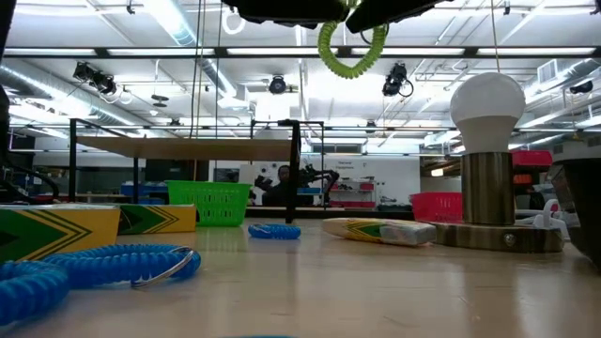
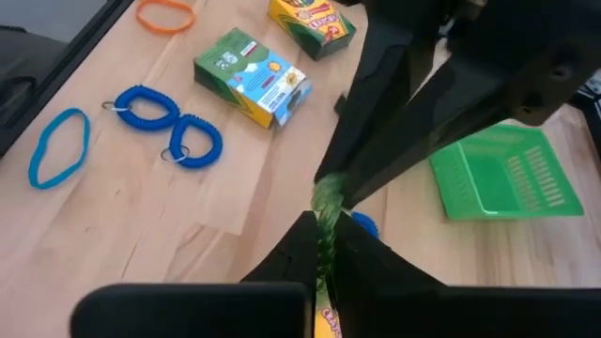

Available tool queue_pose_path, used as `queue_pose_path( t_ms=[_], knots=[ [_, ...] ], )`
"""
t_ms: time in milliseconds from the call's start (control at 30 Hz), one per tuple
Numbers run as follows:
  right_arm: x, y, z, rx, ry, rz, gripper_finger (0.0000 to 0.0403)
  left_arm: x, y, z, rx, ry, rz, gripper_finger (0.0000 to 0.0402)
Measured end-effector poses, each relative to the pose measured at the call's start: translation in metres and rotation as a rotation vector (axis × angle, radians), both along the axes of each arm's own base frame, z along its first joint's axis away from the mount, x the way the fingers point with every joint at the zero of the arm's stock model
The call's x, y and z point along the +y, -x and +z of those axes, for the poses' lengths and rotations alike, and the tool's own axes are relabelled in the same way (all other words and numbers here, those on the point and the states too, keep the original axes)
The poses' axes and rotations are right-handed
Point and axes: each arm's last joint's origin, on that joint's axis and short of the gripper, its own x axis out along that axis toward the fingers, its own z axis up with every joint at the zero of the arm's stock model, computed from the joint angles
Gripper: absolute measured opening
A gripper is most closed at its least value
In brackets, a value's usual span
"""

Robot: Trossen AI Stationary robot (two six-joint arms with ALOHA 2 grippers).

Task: Pick & Place Office Desk Supplies
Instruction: Put the green spring keychain into the black basket

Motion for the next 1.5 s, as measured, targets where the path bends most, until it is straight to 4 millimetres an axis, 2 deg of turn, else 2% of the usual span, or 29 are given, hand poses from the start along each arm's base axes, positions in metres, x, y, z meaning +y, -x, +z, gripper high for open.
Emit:
queue_pose_path(
  t_ms=[200, 367, 467, 667, 833, 1000, 1167, 1267, 1500],
  knots=[
    [0.005, 0.007, -0.004, 0.056, -0.002, -0.002, 0.0014, 0.001, 0.002, -0.004, 0.053, -0.002, 0.037, 0.0082],
    [0.013, 0.015, -0.007, 0.095, -0.024, -0.007, 0.0014, 0.004, 0.002, -0.005, 0.063, -0.006, 0.111, 0.0108],
    [0.019, 0.024, -0.011, 0.169, -0.072, 0.001, 0.0014, 0.009, 0.005, -0.010, 0.130, -0.008, 0.136, 0.0119],
    [0.031, 0.049, -0.021, 0.346, -0.124, -0.058, 0.0013, 0.026, 0.016, -0.040, 0.277, 0.041, 0.184, 0.0129],
    [0.038, 0.065, -0.025, 0.478, -0.180, -0.110, 0.0013, 0.039, 0.025, -0.067, 0.309, 0.085, 0.228, 0.0130],
    [0.042, 0.078, -0.028, 0.582, -0.217, -0.161, 0.0013, 0.044, 0.029, -0.077, 0.269, 0.105, 0.242, 0.0130],
    [0.041, 0.083, -0.030, 0.641, -0.242, -0.216, 0.0013, 0.043, 0.032, -0.082, 0.301, 0.112, 0.226, 0.0130],
    [0.042, 0.084, -0.030, 0.668, -0.273, -0.240, 0.0039, 0.043, 0.035, -0.085, 0.346, 0.118, 0.231, 0.0133],
    [0.043, 0.086, -0.030, 0.729, -0.316, -0.234, 0.0152, 0.044, 0.038, -0.095, 0.423, 0.122, 0.260, 0.0183]
  ],
)
